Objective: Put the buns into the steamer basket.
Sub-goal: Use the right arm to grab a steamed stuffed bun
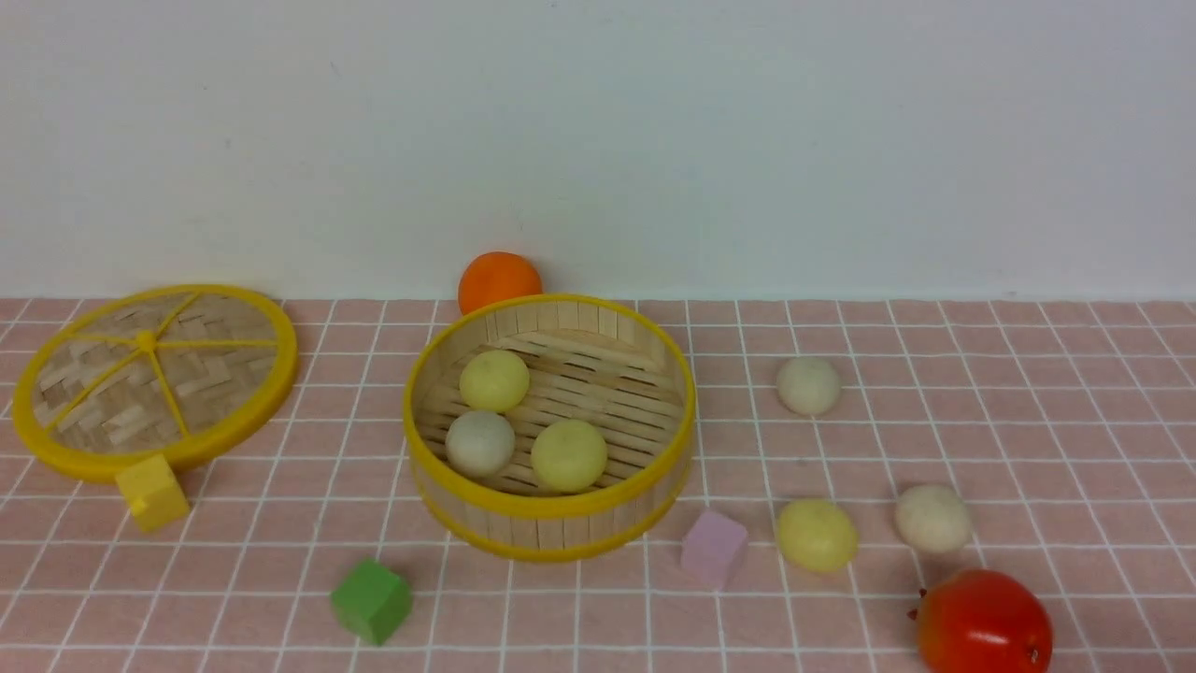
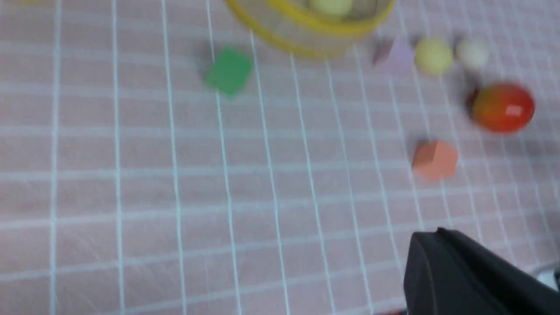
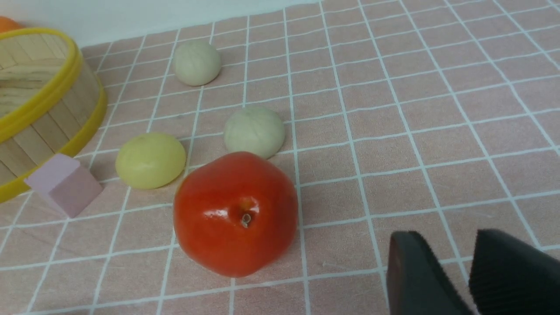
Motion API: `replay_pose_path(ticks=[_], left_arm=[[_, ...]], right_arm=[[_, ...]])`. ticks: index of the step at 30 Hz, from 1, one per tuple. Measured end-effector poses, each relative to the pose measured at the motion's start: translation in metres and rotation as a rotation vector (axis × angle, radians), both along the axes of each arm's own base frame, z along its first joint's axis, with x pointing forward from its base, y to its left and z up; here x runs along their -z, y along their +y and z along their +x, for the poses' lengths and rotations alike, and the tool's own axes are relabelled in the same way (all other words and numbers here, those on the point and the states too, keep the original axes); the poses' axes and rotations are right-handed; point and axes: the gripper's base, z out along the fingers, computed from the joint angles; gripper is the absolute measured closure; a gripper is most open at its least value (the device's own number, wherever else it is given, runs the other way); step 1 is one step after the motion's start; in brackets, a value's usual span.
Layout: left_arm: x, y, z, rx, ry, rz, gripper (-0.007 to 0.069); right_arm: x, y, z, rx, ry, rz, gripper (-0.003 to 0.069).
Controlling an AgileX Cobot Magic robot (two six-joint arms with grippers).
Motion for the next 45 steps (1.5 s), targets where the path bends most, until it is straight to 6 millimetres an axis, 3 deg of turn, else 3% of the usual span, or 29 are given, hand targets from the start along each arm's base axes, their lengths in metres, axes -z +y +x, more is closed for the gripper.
replay_pose_path(ticks=[2, 15, 21, 28, 29, 30, 31, 35, 37, 45], left_arm=[[0.009, -0.001, -0.001, 0.032, -0.008, 0.012, 0.0612], [0.007, 0.005, -0.008, 0.051, -0.075, 0.01, 0.0612], [0.017, 0.009, 0.013, 0.006, -0.308, 0.155, 0.0612], [0.057, 0.01, 0.022, -0.103, -0.627, 0.154, 0.0612], [0.079, 0.013, 0.02, -0.147, -0.675, 0.158, 0.0612], [0.082, 0.013, 0.02, -0.146, -0.678, 0.158, 0.0612], [0.101, 0.014, 0.02, -0.179, -0.676, 0.162, 0.0612], [0.161, 0.02, 0.018, -0.267, -0.578, 0.215, 0.0612], [0.181, 0.022, 0.018, -0.298, -0.496, 0.252, 0.0612], [0.18, 0.03, 0.019, -0.448, -0.495, 0.29, 0.0612]], right_arm=[[0.0, 0.0, 0.0, 0.0, 0.0, 0.0, 0.0419], [0.0, 0.0, 0.0, 0.0, 0.0, 0.0, 0.0419], [0.0, 0.0, 0.0, 0.0, 0.0, 0.0, 0.0419], [0.0, 0.0, 0.0, 0.0, 0.0, 0.0, 0.0419], [0.0, 0.0, 0.0, 0.0, 0.0, 0.0, 0.0419], [0.0, 0.0, 0.0, 0.0, 0.0, 0.0, 0.0419], [0.0, 0.0, 0.0, 0.0, 0.0, 0.0, 0.0419], [0.0, 0.0, 0.0, 0.0, 0.0, 0.0, 0.0419], [0.0, 0.0, 0.0, 0.0, 0.0, 0.0, 0.0419], [0.0, 0.0, 0.0, 0.0, 0.0, 0.0, 0.0419]])
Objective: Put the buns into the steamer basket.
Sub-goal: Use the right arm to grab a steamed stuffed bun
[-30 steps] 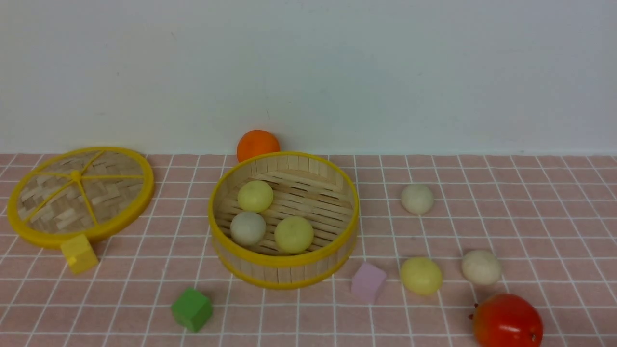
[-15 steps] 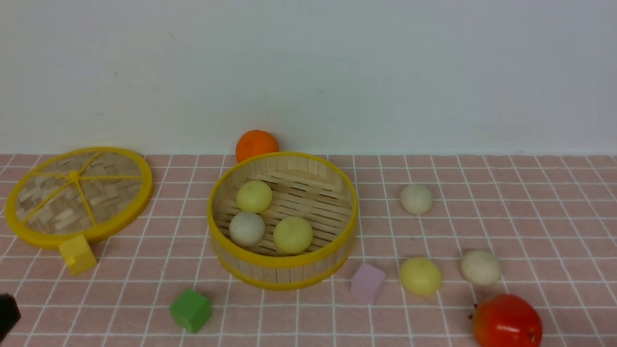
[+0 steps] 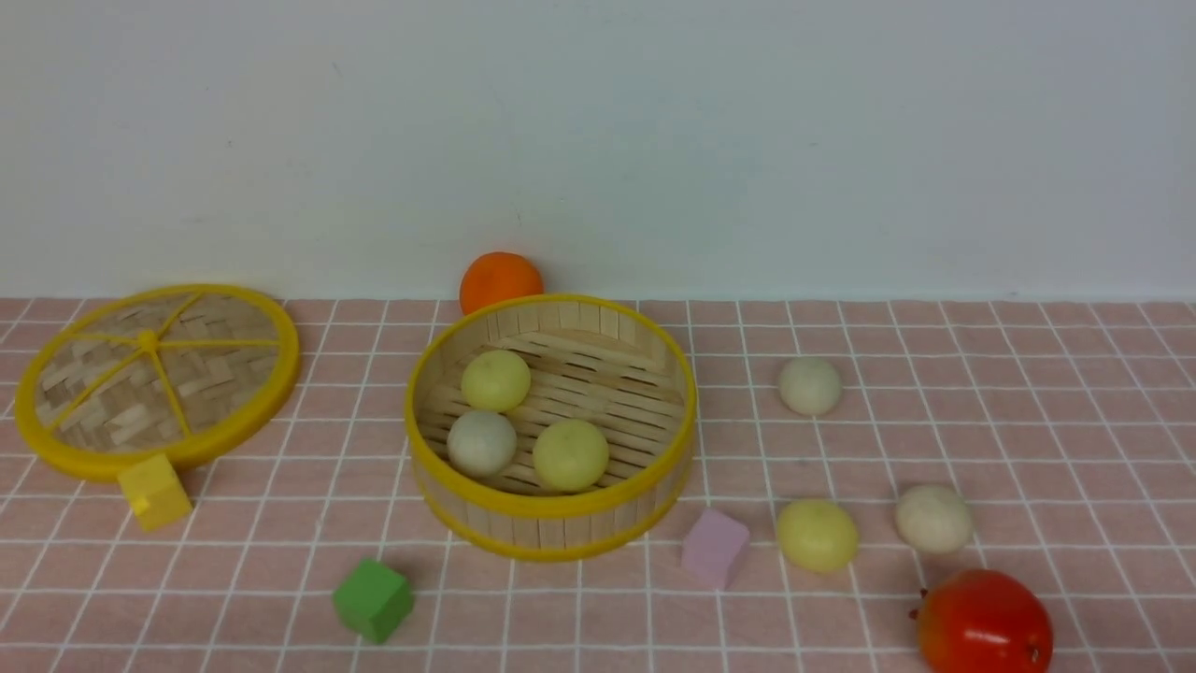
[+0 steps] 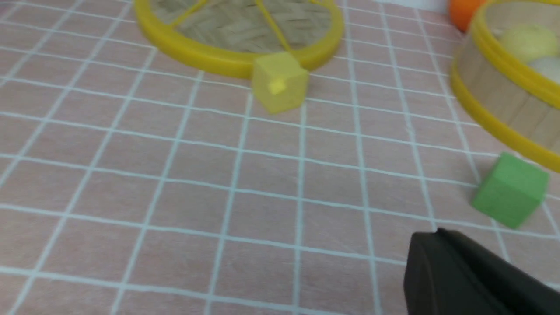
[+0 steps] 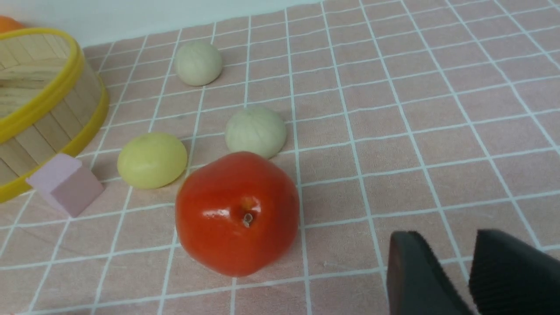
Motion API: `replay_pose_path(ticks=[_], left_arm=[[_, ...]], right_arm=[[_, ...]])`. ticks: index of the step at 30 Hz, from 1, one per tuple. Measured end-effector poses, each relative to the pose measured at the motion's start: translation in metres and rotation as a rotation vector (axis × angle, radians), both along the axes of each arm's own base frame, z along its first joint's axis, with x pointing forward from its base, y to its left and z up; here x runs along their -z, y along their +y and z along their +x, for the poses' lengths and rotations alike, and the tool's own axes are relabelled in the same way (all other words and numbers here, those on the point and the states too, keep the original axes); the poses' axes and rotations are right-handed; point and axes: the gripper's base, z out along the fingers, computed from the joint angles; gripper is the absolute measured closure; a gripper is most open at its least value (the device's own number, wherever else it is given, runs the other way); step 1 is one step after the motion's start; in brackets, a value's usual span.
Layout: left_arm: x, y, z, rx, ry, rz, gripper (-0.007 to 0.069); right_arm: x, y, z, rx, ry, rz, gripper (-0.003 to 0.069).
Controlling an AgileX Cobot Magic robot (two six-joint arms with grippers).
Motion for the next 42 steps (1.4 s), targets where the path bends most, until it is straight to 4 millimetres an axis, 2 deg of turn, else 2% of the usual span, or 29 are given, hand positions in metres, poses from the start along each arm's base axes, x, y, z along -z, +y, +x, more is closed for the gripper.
replay_pose_path(ticks=[7, 21, 25, 34, 36, 37, 38, 42], left_arm=[[0.0, 0.004, 0.0, -0.066, 0.0, 0.032, 0.0612], [0.0, 0.005, 0.0, -0.068, -0.001, 0.033, 0.0612], [0.0, 0.005, 0.0, -0.068, -0.001, 0.033, 0.0612], [0.0, 0.005, 0.0, -0.068, -0.002, 0.033, 0.0611], [0.0, 0.005, 0.0, -0.068, -0.002, 0.033, 0.061], [0.0, 0.005, 0.0, -0.068, -0.002, 0.033, 0.0608], [0.0, 0.005, 0.0, -0.068, -0.002, 0.033, 0.0608], [0.0, 0.005, 0.0, -0.068, -0.002, 0.033, 0.0604]], right_arm=[[0.0, 0.0, 0.0, 0.0, 0.0, 0.0, 0.0419], [0.0, 0.0, 0.0, 0.0, -0.001, 0.0, 0.0419], [-0.003, 0.0, 0.002, 0.004, -0.059, 0.0, 0.0419], [-0.039, -0.003, 0.004, 0.031, -0.46, 0.021, 0.0419], [-0.05, -0.003, 0.002, 0.044, -0.543, 0.118, 0.0419], [-0.063, -0.004, 0.0, 0.046, -0.576, 0.171, 0.0419], [-0.065, -0.004, -0.001, 0.046, -0.582, 0.178, 0.0419], [-0.131, -0.002, -0.003, 0.033, -0.571, 0.26, 0.0419]])
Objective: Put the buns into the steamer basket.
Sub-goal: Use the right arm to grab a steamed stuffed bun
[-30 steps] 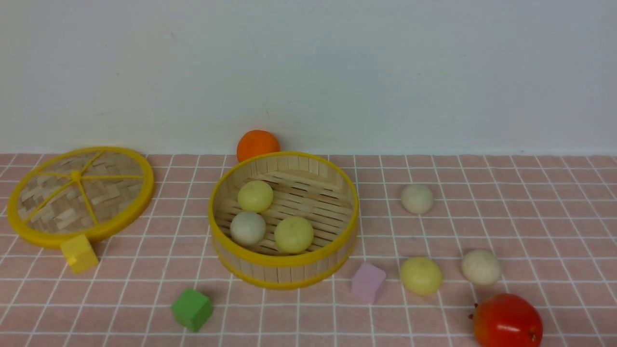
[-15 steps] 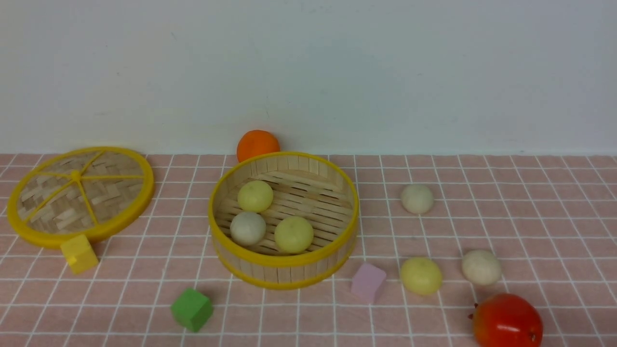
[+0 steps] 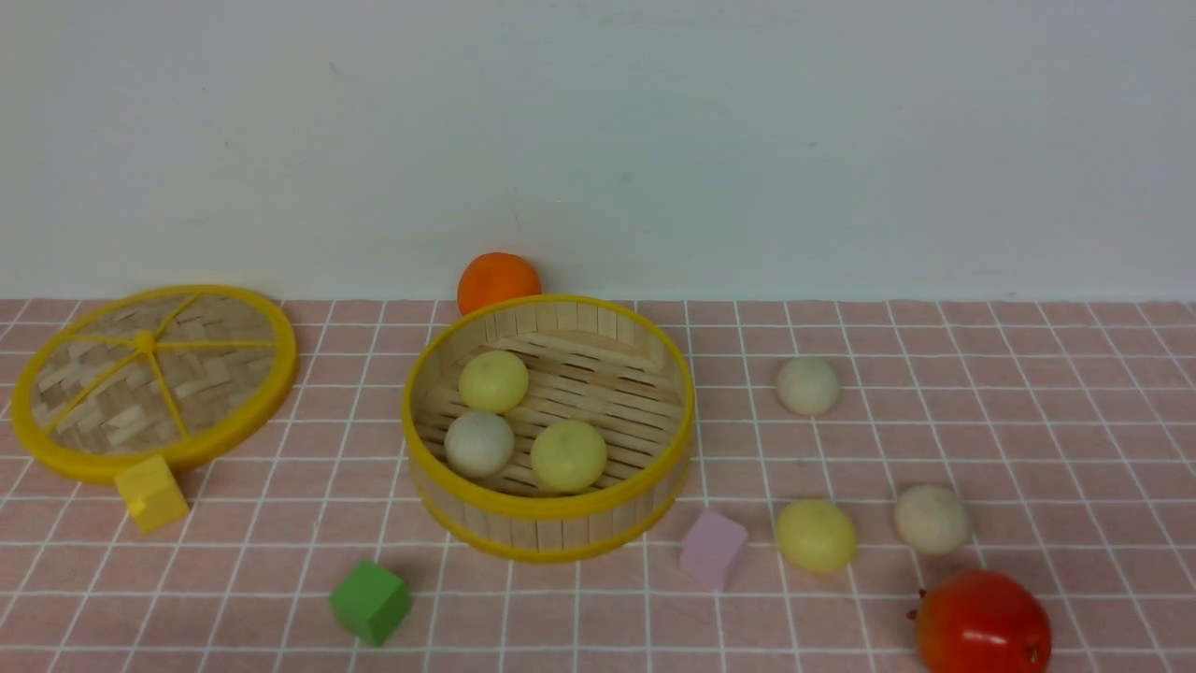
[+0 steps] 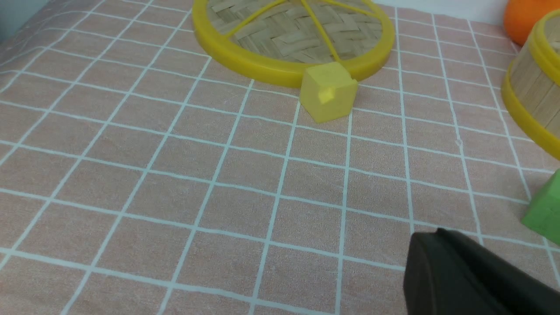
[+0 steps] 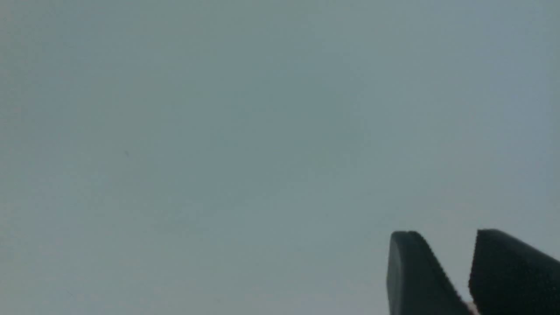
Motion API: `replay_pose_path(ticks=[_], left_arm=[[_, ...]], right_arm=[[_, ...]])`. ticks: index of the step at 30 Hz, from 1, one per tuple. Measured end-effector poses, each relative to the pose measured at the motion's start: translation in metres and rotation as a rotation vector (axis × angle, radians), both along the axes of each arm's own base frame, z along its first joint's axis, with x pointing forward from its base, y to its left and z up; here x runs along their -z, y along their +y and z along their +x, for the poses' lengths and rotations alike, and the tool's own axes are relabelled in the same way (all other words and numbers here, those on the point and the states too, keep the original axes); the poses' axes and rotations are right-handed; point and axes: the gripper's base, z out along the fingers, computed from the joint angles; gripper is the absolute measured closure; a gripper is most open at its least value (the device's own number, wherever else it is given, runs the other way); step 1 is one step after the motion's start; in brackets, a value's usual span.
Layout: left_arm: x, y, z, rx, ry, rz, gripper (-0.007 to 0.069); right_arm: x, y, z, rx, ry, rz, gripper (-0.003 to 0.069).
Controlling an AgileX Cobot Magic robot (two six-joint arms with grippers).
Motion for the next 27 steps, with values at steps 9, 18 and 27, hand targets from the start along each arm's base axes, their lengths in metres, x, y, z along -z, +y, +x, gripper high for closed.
replay_pose_path(ticks=[9, 18, 27], left_arm=[[0.0, 0.0, 0.0, 0.0, 0.0, 0.0, 0.0601], [0.0, 0.0, 0.0, 0.0, 0.0, 0.0, 0.0588], [0.0, 0.0, 0.0, 0.0, 0.0, 0.0, 0.058]], right_arm=[[-0.057, 0.004, 0.075, -0.053, 0.539, -0.078, 0.0419], [0.013, 0.029, 0.166, -0.293, 1.005, 0.017, 0.0419], [0.048, 0.106, 0.245, -0.562, 1.272, -0.157, 0.0419]])
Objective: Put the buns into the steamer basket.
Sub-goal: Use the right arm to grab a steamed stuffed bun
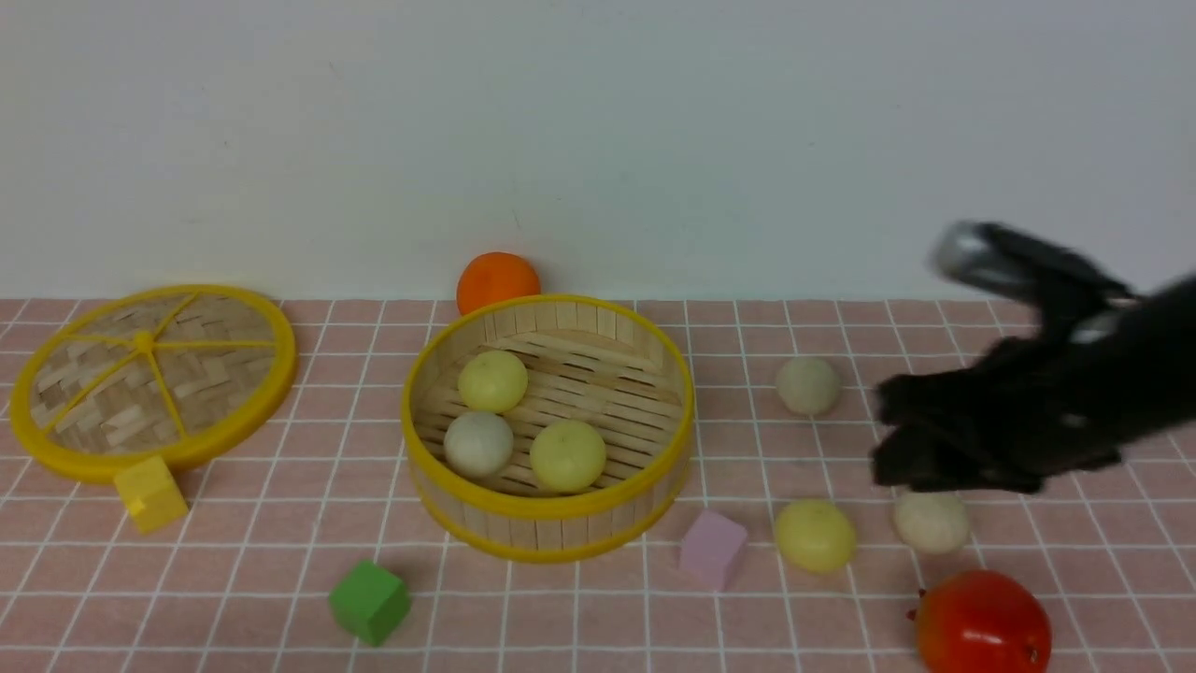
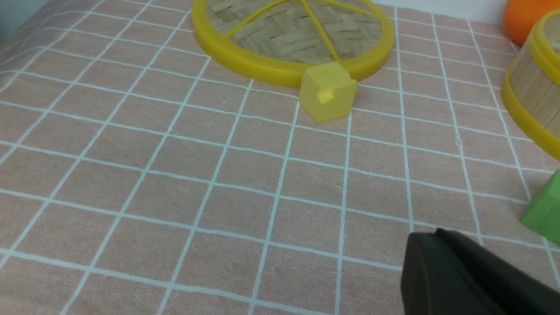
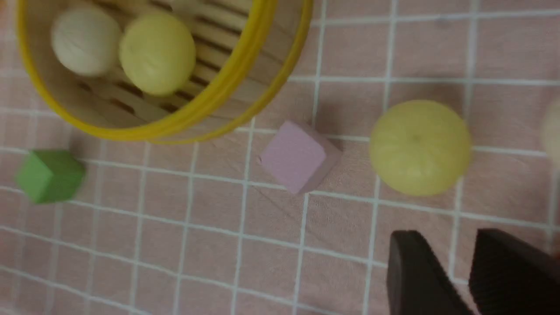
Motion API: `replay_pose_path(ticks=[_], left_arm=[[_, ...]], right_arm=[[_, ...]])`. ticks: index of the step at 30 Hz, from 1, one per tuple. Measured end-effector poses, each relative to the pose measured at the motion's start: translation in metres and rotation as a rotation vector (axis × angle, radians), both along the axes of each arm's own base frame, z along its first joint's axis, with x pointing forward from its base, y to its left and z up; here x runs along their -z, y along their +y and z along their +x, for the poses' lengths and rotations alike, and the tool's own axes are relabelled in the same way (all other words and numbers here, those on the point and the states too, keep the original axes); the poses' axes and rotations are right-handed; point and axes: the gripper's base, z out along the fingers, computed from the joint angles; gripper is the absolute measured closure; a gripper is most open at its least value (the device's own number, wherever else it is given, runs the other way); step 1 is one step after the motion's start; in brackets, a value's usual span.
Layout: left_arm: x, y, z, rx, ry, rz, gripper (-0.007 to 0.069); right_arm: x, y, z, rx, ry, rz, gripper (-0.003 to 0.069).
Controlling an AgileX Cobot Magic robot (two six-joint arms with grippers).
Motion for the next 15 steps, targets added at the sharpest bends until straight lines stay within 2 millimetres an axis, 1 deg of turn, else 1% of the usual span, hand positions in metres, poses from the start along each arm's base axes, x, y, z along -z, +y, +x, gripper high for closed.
replay_pose_path(ticks=[1, 2, 3, 4, 5, 6, 7, 9, 15], left_arm=[[0.0, 0.0, 0.0, 0.0, 0.0, 0.0, 0.058], [0.0, 0.0, 0.0, 0.0, 0.0, 0.0, 0.0579], [0.0, 0.0, 0.0, 0.0, 0.0, 0.0, 0.0578], [0.0, 0.0, 0.0, 0.0, 0.0, 0.0, 0.0576], [0.0, 0.0, 0.0, 0.0, 0.0, 0.0, 0.0576], [0.0, 0.0, 0.0, 0.0, 0.0, 0.0, 0.0575], [0.0, 0.0, 0.0, 0.0, 0.0, 0.0, 0.0575], [0.0, 0.0, 0.0, 0.0, 0.0, 0.0, 0.0575], [0.0, 0.0, 0.0, 0.0, 0.0, 0.0, 0.0573]], right_arm=[[0.004, 0.002, 0.003, -0.002, 0.014, -0.007, 0.0419], [0.013, 0.017, 0.015, -0.031, 0.048, -0.068, 0.0419], [0.016, 0.023, 0.02, -0.028, 0.061, -0.083, 0.0419], [0.018, 0.031, 0.025, -0.034, 0.071, -0.116, 0.0419], [0.021, 0.033, 0.026, -0.035, 0.079, -0.124, 0.0419], [0.025, 0.042, 0.03, -0.037, 0.095, -0.162, 0.0419], [0.028, 0.046, 0.034, -0.019, 0.1, -0.19, 0.0419], [0.035, 0.048, 0.038, 0.007, 0.113, -0.218, 0.0419], [0.05, 0.043, 0.047, 0.057, 0.139, -0.242, 0.0419]])
